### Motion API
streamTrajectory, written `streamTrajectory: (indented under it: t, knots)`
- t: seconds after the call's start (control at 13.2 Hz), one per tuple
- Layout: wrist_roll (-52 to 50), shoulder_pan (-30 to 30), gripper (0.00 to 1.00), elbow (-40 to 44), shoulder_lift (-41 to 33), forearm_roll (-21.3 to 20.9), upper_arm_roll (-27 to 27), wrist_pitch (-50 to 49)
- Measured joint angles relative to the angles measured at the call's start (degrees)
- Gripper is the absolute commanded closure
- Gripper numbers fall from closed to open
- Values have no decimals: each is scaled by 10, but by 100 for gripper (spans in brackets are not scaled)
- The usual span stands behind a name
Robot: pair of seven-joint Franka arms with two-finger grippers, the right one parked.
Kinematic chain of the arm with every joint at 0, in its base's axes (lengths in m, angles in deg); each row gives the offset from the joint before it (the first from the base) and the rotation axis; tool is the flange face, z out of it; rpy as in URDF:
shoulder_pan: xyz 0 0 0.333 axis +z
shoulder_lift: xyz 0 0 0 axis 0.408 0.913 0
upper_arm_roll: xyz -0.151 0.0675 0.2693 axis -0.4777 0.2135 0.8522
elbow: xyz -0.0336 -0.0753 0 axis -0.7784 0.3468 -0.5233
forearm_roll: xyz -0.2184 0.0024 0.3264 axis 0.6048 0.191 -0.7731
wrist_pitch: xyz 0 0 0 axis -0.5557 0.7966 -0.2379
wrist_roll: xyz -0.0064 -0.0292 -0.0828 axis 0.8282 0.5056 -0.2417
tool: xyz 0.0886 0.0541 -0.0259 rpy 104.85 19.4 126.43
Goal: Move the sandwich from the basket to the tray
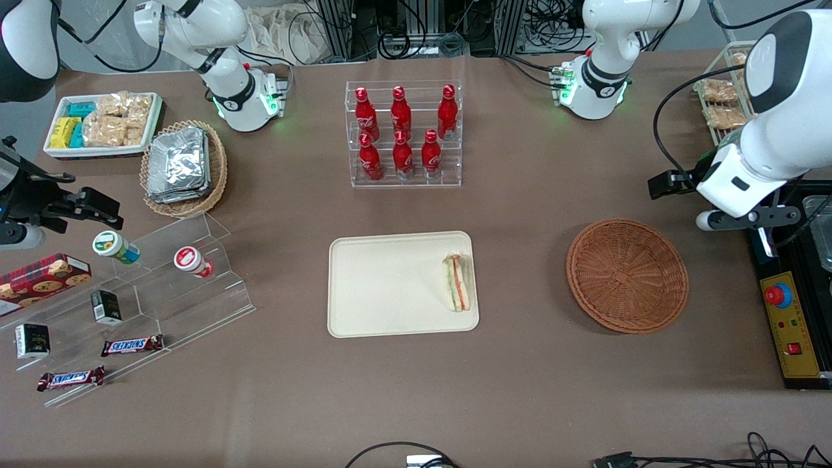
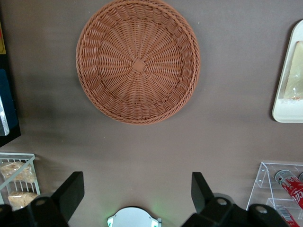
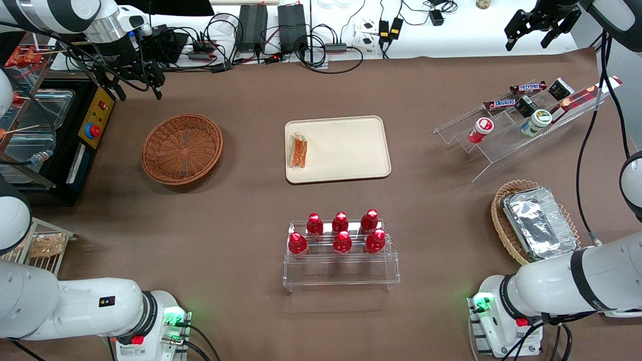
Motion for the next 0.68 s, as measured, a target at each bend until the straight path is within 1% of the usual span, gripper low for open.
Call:
streamTrajectory:
  t: [0.23, 0.45, 0.68]
  knots:
    - [21, 0, 0, 0, -3, -1, 0, 15]
    - [33, 0, 0, 2, -3, -1, -1, 55]
    - [41, 0, 0, 5, -3, -2, -2, 64]
